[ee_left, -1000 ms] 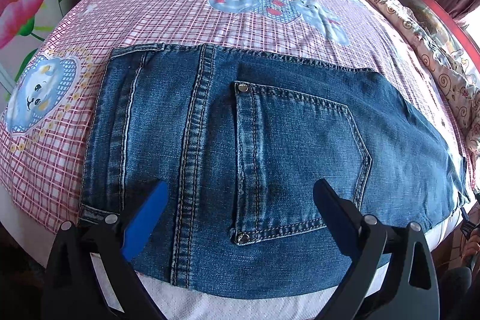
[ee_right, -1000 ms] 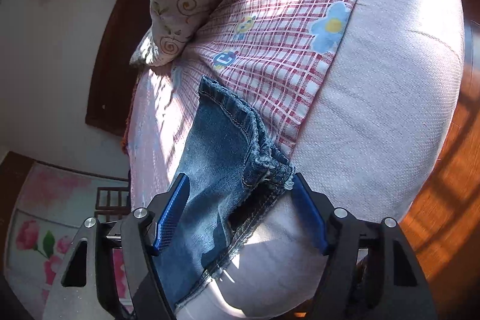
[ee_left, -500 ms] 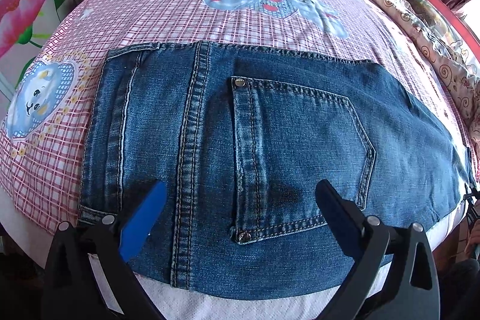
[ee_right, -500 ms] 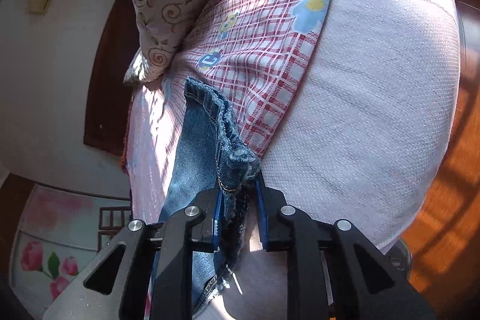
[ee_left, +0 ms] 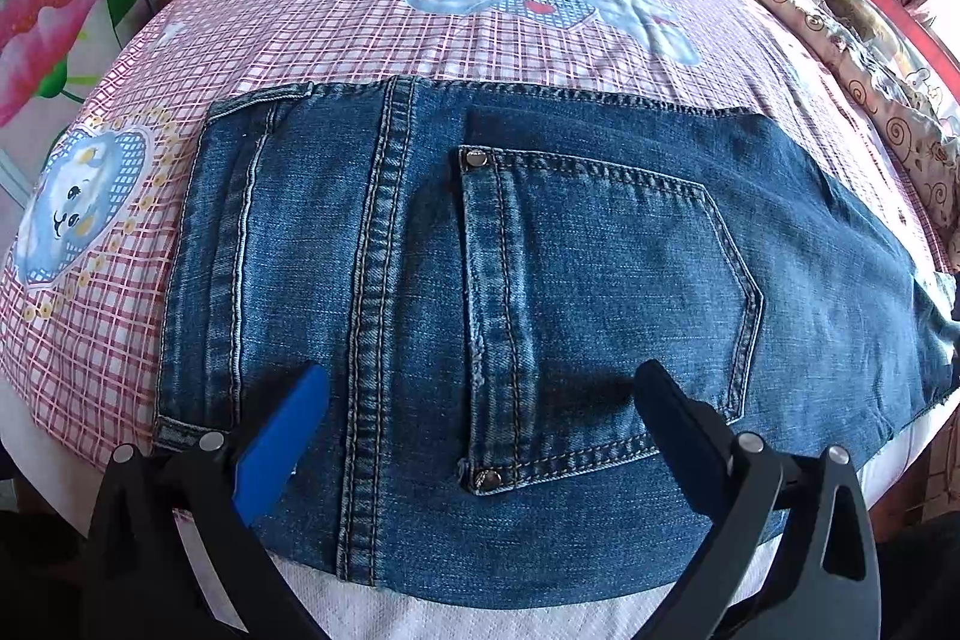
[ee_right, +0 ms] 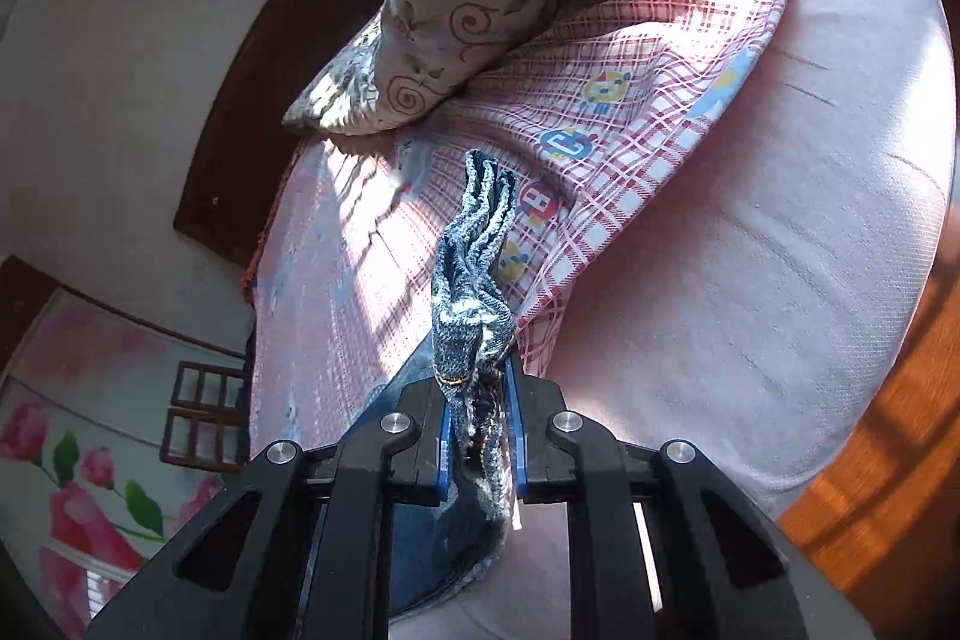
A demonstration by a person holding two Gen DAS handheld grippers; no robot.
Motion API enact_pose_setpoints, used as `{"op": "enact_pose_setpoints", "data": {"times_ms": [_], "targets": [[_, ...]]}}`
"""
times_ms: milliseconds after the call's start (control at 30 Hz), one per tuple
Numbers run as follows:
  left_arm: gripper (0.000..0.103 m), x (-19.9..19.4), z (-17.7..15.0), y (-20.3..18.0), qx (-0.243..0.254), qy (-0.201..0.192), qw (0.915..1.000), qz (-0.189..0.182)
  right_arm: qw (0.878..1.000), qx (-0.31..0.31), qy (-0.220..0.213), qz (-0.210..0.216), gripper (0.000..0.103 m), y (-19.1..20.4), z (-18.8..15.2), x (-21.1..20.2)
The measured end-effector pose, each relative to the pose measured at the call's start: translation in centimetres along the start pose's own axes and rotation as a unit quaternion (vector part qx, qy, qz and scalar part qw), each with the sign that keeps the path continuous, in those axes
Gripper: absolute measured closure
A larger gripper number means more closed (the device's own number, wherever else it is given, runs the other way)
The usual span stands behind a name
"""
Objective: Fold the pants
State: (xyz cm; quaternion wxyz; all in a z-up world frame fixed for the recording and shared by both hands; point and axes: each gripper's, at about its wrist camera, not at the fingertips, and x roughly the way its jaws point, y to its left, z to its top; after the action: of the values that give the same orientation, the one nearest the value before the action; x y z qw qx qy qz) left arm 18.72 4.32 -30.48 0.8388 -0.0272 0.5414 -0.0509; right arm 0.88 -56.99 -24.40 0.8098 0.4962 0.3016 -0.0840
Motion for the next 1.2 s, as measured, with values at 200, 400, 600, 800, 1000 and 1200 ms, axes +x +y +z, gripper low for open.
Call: {"op": "enact_pose_setpoints", "data": {"times_ms": [200,400,600,800,1000,1200], "targets": [[0.002,-0.4,-0.1,0.5,-0.014,-0.003,0.9998,-0.01,0.993,-0.104,0.043,0.024,0.09,10.9,-3.0,3.1],[0.002,-1.6,-0.6,2.1,-0.066,-0.011,0.9971,-0.037,0.971,-0.216,0.1,0.024,0.092,21.7,-12.7,9.7],[0.002,-2.7,-1.1,2.9,-0.063,-0.021,0.9971,-0.039,0.915,-0.365,0.162,-0.053,0.092,25.6,-23.6,17.1],[0.002,-2.6,-1.4,3.8,-0.067,-0.017,0.9965,-0.048,0.873,-0.43,0.2,-0.113,0.09,23.5,-30.0,20.2],[0.002,-2.5,-1.4,3.6,-0.056,-0.016,0.9973,-0.046,0.873,-0.391,0.289,0.011,0.033,23.2,-28.8,17.1],[0.002,-2.1,-1.1,3.7,-0.061,-0.017,0.9969,-0.046,0.918,-0.322,0.23,-0.003,0.085,21.4,-24.9,18.3]]}}
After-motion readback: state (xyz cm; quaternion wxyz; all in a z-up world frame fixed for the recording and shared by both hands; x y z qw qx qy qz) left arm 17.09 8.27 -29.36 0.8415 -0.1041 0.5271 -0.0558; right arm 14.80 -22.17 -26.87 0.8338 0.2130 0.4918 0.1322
